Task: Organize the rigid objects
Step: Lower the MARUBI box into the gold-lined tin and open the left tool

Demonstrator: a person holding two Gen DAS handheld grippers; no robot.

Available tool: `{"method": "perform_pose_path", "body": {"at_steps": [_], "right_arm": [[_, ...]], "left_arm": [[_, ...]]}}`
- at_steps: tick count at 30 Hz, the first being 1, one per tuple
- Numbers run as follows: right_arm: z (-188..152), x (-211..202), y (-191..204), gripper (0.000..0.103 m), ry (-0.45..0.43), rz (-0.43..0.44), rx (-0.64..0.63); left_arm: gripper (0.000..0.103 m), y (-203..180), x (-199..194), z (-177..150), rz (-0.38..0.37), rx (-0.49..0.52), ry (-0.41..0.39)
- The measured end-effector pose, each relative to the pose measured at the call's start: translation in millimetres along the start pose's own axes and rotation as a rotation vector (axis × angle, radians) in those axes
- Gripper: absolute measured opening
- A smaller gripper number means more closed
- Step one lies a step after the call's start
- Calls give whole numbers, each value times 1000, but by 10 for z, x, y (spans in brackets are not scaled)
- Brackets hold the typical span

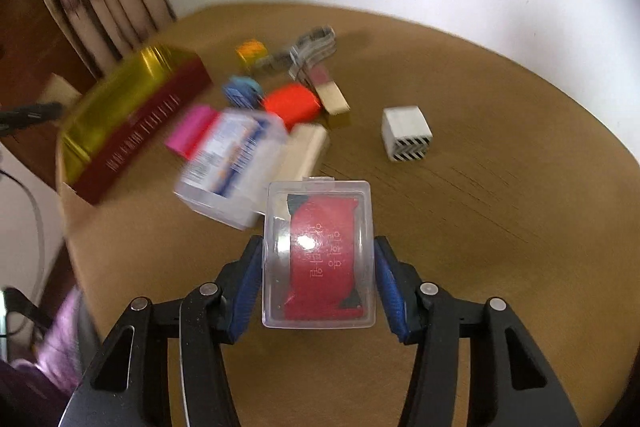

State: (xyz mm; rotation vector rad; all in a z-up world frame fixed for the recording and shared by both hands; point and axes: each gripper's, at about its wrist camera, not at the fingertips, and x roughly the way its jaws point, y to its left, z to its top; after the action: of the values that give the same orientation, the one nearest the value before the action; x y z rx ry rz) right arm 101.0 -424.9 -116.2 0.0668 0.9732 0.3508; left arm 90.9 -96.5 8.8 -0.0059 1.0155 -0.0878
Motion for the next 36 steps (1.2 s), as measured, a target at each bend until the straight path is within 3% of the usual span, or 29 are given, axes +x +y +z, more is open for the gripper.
{"method": "perform_pose_path", "body": {"at_steps": [10,16,23,26,29,36], "right_arm": [[208,-334,520,50,-97,108,-15],[292,-364,760,50,-124,161,-11],[387,-321,1032,50,-135,220,-44],[477,-280,1143,50,-135,242,-56],[562,-288,1267,50,-143,260,-71],[1118,-85,1548,50,-138,286,-125]], "left_arm": [[46,289,755,431,109,41,65],[47,354,1186,677,120,67,101],[48,418,1439,749,155,91,122],[51,439,1485,737,194,113,128],[51,468,1437,709,179,104,126],[51,742,609,294,99,-109,-30]]}}
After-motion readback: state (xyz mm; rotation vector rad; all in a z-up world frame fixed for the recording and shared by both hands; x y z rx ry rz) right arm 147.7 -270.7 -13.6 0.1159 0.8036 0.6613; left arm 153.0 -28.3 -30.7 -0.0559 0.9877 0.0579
